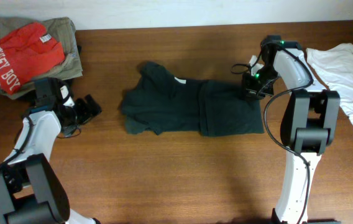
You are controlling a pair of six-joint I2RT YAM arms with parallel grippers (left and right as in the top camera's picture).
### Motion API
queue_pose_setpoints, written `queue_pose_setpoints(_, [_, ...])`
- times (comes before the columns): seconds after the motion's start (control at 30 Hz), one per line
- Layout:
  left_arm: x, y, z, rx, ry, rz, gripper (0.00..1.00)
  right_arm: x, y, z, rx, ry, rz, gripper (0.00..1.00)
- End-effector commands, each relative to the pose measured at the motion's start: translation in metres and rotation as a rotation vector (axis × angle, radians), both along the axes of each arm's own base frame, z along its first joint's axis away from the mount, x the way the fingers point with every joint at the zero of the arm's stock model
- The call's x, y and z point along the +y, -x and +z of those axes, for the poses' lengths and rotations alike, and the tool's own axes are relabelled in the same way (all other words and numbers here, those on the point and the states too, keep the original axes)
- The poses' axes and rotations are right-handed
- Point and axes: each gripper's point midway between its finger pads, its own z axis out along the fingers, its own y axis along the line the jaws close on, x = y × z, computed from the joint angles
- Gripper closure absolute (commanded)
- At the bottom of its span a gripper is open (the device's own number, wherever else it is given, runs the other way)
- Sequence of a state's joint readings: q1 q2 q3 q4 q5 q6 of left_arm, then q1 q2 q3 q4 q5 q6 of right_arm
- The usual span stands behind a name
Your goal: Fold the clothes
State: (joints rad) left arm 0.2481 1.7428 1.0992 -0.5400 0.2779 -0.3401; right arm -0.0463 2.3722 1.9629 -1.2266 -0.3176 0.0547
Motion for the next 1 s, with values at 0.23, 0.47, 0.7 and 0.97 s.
queue_pose_setpoints(0.23, [-0.088, -0.057, 0.024, -0.270, 0.267, -0.241, 0.01, 0.015, -0.020, 0.147, -0.186, -0.072, 0.030, 0.01])
queue_pose_setpoints(0.47, [-0.111, -0.102, -0.007, -0.277, 0.472, -0.335, 0.01, 0.016, -0.007, 0.147, -0.133, -0.074, 0.028, 0.01])
queue_pose_setpoints(0.7, [-0.122, -0.072, -0.062, -0.008, 0.558, -0.306, 0.05, 0.026, -0.005, 0.147, -0.131, -0.075, 0.051, 0.01])
queue_pose_setpoints(0.97, [-0.175, -0.042, -0.078, 0.111, 0.513, -0.432, 0.01, 0.055, -0.002, 0.146, -0.138, -0.067, 0.121, 0.01])
